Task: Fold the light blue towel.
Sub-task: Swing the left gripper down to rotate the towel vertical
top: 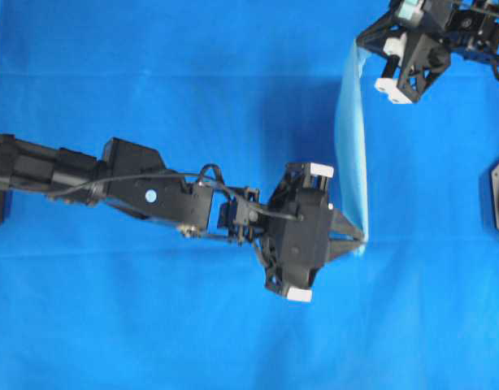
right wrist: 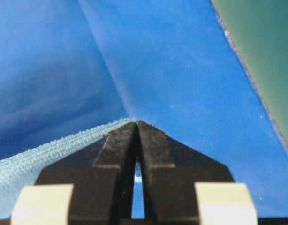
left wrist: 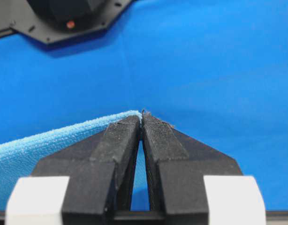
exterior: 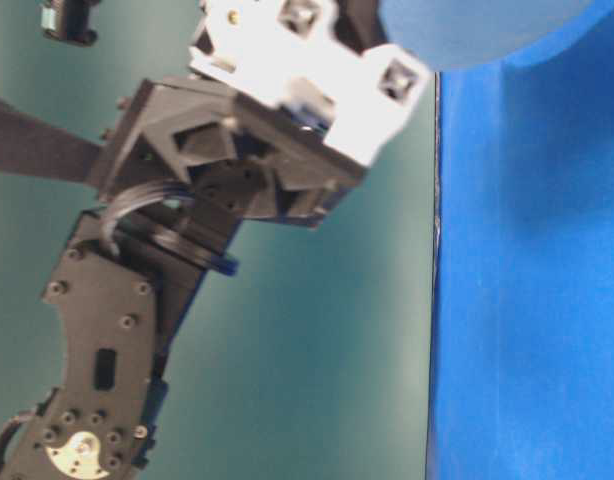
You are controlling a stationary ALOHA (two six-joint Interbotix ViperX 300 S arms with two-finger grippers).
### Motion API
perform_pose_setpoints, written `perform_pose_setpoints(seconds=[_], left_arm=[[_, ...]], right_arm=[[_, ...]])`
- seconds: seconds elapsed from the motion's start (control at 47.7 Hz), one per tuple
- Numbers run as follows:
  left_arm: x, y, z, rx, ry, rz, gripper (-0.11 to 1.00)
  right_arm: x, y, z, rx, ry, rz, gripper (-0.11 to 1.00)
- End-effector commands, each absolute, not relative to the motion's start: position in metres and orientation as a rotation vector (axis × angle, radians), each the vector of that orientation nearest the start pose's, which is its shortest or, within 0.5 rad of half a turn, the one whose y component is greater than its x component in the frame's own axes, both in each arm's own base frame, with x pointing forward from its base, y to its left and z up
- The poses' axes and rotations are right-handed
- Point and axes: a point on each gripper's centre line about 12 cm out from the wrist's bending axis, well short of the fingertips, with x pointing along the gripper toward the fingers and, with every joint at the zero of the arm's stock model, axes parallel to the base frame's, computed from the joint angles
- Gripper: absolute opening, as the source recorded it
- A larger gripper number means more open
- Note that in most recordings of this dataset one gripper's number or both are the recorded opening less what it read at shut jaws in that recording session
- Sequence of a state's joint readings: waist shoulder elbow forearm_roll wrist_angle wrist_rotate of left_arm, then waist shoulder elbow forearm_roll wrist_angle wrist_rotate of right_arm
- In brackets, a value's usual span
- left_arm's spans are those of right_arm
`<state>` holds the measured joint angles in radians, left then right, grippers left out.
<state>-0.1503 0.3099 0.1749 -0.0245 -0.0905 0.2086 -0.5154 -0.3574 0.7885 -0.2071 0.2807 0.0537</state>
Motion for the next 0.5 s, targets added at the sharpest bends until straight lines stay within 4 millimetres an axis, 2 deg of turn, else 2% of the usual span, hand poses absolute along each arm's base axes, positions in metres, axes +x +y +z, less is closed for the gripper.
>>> perform_pose_setpoints(seconds=[0.0,0.126,0.377,0.482], left_arm=[[0.511,-0.085,0.221,0.19,0.354,-0.191,0.03],[0.492,-0.081,0.208,0.154,0.405,-0.183,0.03],[0.439,-0.072,0.174,0.057,0.527,-0.159,0.03],[0.424,-0.069,0.168,0.031,0.535,-0.152,0.03]], right_arm=[[0.278,-0.175,0.227,0.023,0.714,-0.515,0.01],[0.301,-0.183,0.214,0.022,0.705,-0.493,0.01],[0.362,-0.188,0.191,0.002,0.685,-0.421,0.01],[0.374,-0.188,0.187,-0.004,0.686,-0.407,0.01]])
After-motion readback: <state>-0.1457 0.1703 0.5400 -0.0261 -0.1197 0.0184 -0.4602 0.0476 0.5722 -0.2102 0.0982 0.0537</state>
